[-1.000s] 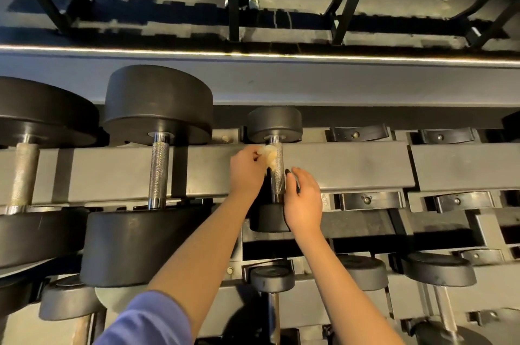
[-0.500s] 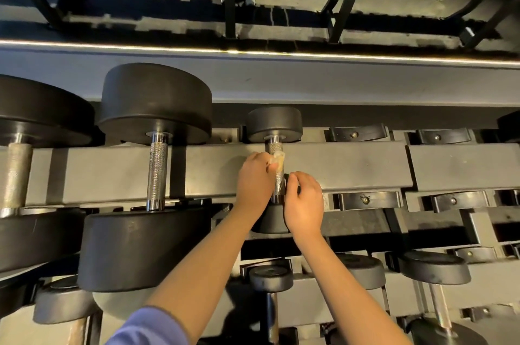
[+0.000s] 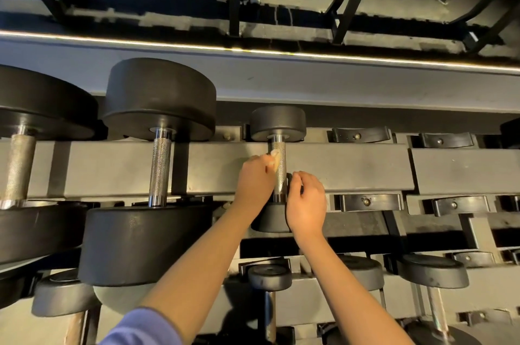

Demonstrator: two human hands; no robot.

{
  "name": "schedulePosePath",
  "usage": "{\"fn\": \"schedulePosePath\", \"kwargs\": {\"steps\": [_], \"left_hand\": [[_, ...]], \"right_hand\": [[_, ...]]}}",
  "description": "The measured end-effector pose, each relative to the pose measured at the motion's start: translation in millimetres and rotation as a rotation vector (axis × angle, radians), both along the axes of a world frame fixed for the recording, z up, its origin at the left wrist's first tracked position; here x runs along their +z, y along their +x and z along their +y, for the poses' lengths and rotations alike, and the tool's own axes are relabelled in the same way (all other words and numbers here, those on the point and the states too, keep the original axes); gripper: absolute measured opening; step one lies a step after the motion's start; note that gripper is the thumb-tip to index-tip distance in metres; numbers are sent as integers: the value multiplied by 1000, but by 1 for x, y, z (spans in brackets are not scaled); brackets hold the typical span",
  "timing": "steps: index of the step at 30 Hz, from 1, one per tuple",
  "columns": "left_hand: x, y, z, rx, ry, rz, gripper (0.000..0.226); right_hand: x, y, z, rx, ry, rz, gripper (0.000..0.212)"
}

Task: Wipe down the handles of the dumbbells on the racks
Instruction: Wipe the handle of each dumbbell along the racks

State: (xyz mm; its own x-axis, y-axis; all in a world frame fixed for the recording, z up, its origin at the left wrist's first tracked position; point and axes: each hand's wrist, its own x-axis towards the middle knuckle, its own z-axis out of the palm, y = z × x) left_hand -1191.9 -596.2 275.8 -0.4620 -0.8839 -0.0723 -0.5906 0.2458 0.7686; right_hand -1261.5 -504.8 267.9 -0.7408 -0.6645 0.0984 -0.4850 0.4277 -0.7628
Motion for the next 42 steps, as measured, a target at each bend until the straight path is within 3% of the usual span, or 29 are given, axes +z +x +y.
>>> {"fn": "schedulePosePath", "kwargs": {"steps": [5,9,16,20,25,30,34,42], "left_hand": [[7,-7,-13,39,56,62,31],[10,-13,-26,109,92,149,20],[3,-1,-8,65,137,12,49],[6,-2,-5,92,146,22,43],[7,-12,-20,119,145,95,18],[10,-6,-7,54,108,-28,44],[6,1,0,68,149,-41,36],[14,-4,-9,105,192,12,31]], "right_hand": [[0,0,0,0,1,-8,41],[0,-1,0,9,-2,11,47],[-1,0,1,13,-9,26,45],[0,0,1,9,-10,22,41],[1,0,1,-2,-12,23,45],[1,1,1,-8,-14,23,35],[1,1,1,-11,-6,17,26],[-1,0,2,-4,-18,21,27]]}}
